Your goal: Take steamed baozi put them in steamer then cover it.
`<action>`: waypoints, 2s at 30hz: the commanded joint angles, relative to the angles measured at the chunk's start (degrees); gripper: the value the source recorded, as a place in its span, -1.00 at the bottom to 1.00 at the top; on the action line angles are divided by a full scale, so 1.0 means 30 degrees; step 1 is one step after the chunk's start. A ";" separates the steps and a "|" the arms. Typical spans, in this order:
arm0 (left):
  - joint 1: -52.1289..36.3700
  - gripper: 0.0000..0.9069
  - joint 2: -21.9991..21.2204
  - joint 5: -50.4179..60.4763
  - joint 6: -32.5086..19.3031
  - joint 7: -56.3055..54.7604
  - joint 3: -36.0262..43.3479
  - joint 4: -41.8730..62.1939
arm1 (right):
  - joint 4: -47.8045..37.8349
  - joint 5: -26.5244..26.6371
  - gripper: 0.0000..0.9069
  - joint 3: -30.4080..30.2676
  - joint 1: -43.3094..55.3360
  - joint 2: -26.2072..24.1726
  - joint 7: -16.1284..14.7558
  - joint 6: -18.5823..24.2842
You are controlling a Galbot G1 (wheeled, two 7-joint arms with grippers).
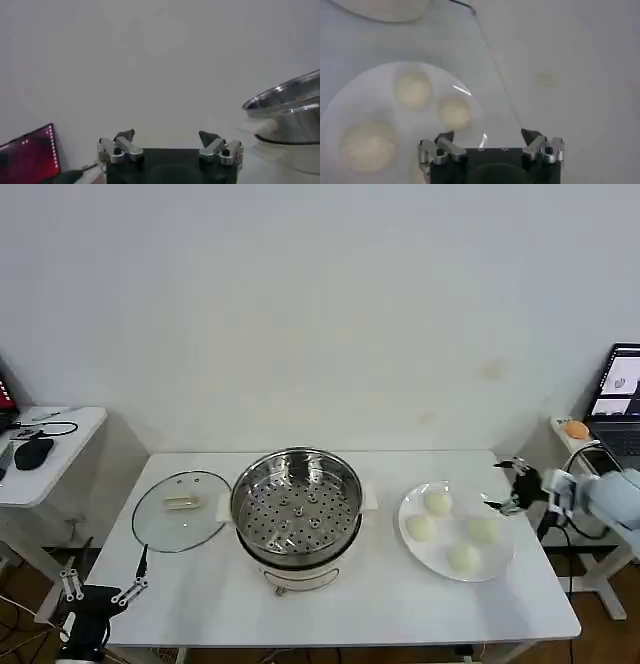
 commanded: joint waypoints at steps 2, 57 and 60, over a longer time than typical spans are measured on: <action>-0.0091 1.00 0.0060 0.0277 -0.0043 -0.0001 0.0156 0.0139 | -0.5202 -0.1814 1.00 -0.8368 0.7194 0.4667 -0.4232 -0.0107; -0.0096 1.00 0.0343 0.0031 0.0064 0.0025 -0.0652 -0.0020 | -1.2409 -0.4051 1.00 -0.6070 0.3535 1.0033 -0.4574 0.1952; -0.0043 1.00 0.0364 0.0006 0.0063 0.0029 -0.0736 -0.0064 | -1.2648 -0.4072 1.00 -0.5985 0.3449 1.0224 -0.4609 0.2006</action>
